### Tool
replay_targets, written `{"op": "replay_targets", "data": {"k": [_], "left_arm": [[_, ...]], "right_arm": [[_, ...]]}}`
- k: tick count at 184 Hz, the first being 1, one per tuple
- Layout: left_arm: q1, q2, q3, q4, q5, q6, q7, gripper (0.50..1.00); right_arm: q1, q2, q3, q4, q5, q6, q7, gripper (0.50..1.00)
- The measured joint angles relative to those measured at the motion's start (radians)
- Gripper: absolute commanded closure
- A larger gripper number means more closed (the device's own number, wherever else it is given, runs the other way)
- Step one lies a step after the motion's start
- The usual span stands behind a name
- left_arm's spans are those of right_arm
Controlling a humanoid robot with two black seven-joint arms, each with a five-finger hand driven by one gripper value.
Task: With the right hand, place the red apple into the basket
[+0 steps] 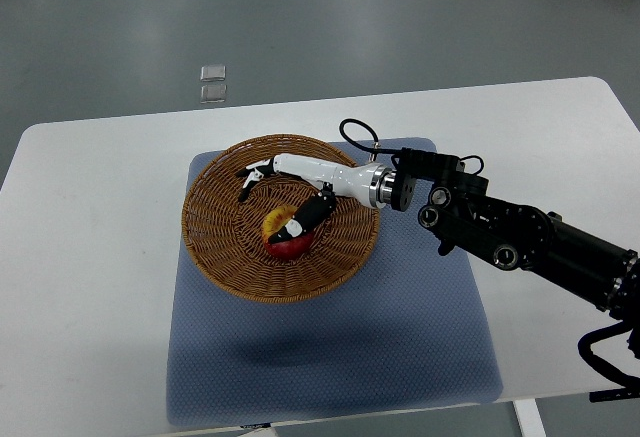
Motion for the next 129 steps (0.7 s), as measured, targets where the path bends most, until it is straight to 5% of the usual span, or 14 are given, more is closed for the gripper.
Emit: {"op": "replay_targets", "data": {"k": [67,129], "left_arm": [[0.000,0.000,0.000,0.000,0.000,0.001,0.000,0.500],[0.000,0.000,0.000,0.000,0.000,0.001,0.000,0.500]], "right_arm": [[-0.007,-0.154,0.167,-0.035,0.417,0.072,-0.039,0.579],[-0.036,-0.189,0.169,-0.384,1.003,0.013,-0.112,0.576]]}}
